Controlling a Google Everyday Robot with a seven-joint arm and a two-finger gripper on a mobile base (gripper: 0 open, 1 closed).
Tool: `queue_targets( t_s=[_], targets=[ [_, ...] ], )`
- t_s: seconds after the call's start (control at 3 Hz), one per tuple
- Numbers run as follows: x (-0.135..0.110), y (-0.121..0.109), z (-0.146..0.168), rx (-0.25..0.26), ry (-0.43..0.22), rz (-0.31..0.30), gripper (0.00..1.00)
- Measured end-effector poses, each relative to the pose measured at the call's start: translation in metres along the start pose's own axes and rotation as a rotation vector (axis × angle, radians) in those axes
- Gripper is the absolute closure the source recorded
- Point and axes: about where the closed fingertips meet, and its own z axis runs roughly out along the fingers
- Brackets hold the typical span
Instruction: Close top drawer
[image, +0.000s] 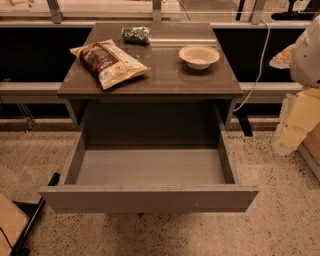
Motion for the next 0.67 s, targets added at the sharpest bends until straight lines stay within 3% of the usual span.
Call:
queue_targets(
  t_s=[0.33, 0.67],
  targets=[
    [0.0, 0.0, 0.0, 0.0, 0.0, 0.0, 0.0],
    [-0.0012, -0.0006, -0.0022, 0.01, -0.003, -0.001, 0.17]
  ],
)
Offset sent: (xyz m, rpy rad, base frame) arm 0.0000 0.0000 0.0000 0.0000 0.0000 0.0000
